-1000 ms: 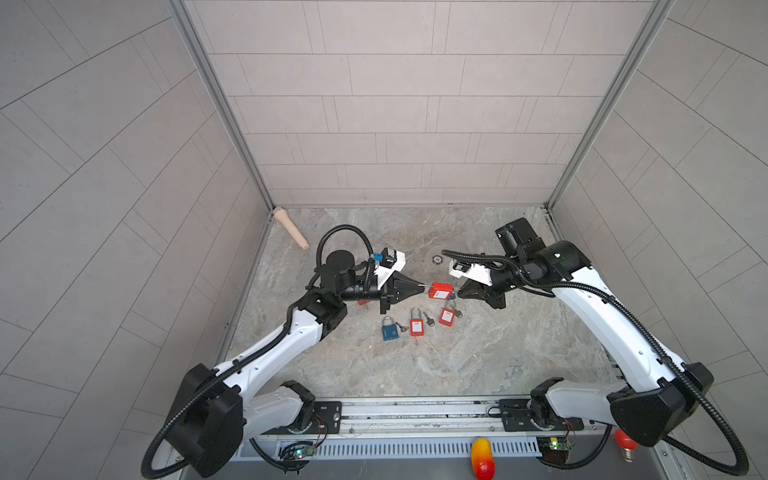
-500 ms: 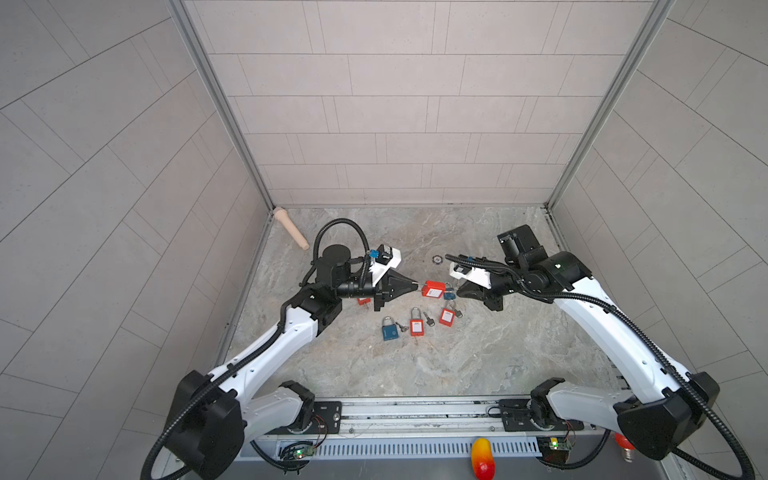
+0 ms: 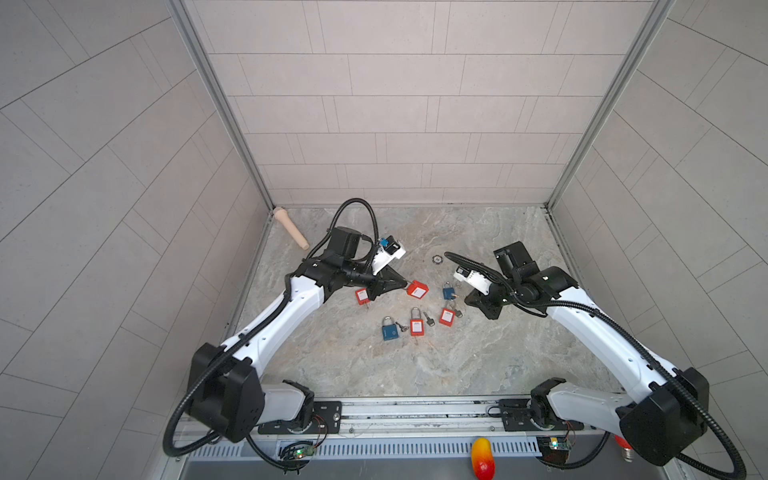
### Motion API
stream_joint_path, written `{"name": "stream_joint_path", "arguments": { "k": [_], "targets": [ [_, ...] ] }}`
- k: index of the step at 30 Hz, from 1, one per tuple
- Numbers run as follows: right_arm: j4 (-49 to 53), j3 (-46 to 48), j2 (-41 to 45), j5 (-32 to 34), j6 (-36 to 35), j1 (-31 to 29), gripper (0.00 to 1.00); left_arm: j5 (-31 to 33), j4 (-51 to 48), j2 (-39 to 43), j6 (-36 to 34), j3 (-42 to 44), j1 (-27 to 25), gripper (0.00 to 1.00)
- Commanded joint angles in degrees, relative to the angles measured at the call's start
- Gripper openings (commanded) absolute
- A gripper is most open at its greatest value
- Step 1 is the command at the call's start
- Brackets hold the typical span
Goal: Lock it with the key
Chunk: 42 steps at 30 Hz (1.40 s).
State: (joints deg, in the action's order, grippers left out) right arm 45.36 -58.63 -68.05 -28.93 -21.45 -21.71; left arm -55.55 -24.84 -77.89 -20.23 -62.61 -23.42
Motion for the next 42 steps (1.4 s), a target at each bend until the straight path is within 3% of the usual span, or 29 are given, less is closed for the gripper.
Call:
{"name": "stream_joint_path", "arguments": {
  "k": [1,5,11,16,23,32,42],
  "targets": [
    [-7.0,0.6,-2.2,4.3,9.7,-3.0,0.0,1.1,-11.2,-5.5,-7.5,-6.2,-0.1,0.0],
    [-10.2,0.5,-6.5,11.7,16.5,-7.6,0.0,2.0,-21.1,-14.6,-14.1,-13.6,-0.1,0.0],
    [-13.7,0.0,-11.7,27.4,20.6,-17.0,0.0,5.3,-41.3,-30.9,-25.3,-29.2,-0.4,0.0],
    [-15.7,-1.0,-15.5,33.9,28.9,-18.3,0.0,6.8,-45.1,-37.9,-27.2,-34.7,-0.4,0.0],
    [-16.3,-3.1,-21.3,34.6,34.1,-19.6,0.0,8.8,-47.4,-46.2,-26.0,-40.7,-0.8,0.0],
    [-15.6,-6.7,-27.3,35.5,36.3,-21.1,0.0,9.3,-49.3,-53.4,-25.7,-48.3,-1.9,0.1],
    [-11.2,-11.4,-33.0,38.2,38.1,-22.2,0.0,9.4,-47.6,-56.5,-24.3,-54.0,-2.1,0.31]
  ]
}}
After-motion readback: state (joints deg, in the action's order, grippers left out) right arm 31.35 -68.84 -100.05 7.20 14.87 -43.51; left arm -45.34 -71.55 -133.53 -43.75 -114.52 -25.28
